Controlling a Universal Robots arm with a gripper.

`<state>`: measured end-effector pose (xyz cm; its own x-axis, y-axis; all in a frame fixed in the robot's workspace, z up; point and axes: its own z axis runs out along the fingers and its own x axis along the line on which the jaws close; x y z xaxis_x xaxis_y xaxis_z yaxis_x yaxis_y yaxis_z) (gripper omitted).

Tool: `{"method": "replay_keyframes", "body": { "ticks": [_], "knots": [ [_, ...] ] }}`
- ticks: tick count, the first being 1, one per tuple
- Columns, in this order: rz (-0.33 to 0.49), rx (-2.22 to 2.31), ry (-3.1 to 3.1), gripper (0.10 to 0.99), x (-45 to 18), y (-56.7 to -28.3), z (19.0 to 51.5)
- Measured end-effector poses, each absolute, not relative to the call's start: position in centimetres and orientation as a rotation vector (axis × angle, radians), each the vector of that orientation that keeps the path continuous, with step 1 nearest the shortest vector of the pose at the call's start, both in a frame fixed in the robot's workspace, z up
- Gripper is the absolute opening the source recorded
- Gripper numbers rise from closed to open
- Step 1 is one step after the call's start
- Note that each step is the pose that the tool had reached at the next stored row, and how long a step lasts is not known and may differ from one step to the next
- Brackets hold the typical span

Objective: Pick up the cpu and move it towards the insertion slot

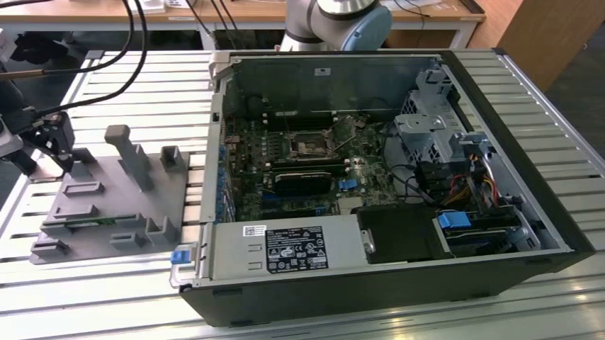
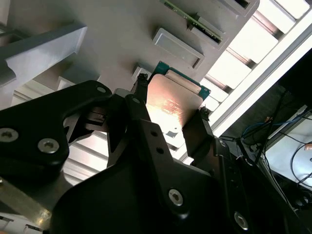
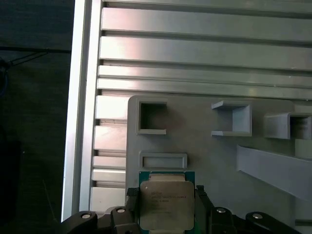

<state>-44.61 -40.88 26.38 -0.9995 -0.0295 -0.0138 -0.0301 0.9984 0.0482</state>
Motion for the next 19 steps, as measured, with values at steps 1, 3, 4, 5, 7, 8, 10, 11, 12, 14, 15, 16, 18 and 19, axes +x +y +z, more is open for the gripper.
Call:
{"method": "replay_keyframes", "body": {
  "ticks": [1,3,4,5,7,8,10,11,12,14,15,16,18,19],
  "knots": [
    [0.076,-0.047,3.127,0.537,-44.6,-40.9,26.5],
    [0.076,-0.047,3.127,0.537,-44.6,-40.9,26.6],
    [0.076,-0.047,3.127,0.537,-44.6,-40.9,26.7],
    [0.076,-0.047,3.127,0.537,-44.6,-40.9,26.8],
    [0.076,-0.047,3.127,0.537,-44.6,-40.9,26.9],
    [0.076,-0.047,3.127,0.537,-44.6,-40.9,27.0],
    [0.076,-0.047,3.127,0.537,-44.6,-40.8,27.2],
    [0.076,-0.047,3.127,0.537,-44.6,-40.8,27.3],
    [0.076,-0.047,3.127,0.537,-44.6,-40.8,27.3],
    [0.076,-0.047,3.127,0.537,-44.6,-40.8,27.5],
    [0.076,-0.047,3.127,0.537,-44.6,-40.8,27.6],
    [0.076,-0.047,3.127,0.537,-44.6,-40.8,27.7],
    [0.076,-0.047,3.127,0.537,-44.6,-40.8,27.9],
    [0.076,-0.047,3.127,0.537,-44.6,-40.8,27.9]
  ]
}}
